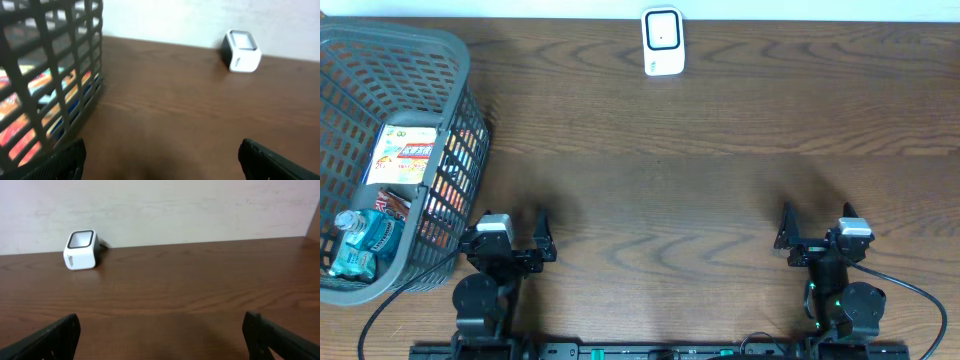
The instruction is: Scan the item barcode
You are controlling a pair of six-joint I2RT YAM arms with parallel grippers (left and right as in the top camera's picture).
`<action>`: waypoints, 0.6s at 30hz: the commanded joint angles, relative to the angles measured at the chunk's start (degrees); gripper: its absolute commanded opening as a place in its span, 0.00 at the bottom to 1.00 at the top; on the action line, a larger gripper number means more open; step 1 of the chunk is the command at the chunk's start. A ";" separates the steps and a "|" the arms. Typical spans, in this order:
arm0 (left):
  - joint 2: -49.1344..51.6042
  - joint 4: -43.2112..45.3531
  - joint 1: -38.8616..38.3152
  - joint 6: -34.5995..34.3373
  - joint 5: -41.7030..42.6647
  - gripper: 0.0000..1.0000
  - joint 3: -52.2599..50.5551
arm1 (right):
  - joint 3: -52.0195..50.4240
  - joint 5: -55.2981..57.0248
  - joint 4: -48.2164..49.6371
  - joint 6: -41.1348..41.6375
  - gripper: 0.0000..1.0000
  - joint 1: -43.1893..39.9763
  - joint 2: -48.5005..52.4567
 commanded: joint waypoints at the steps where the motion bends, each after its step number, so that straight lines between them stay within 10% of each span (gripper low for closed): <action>1: 0.11 -2.16 -0.20 -2.89 2.03 0.98 4.87 | -0.07 0.31 -0.24 -0.70 0.99 0.33 0.04; 18: 14.14 -7.21 -0.20 -4.42 5.22 0.98 19.63 | -0.07 0.31 -0.24 -0.70 0.99 0.33 0.04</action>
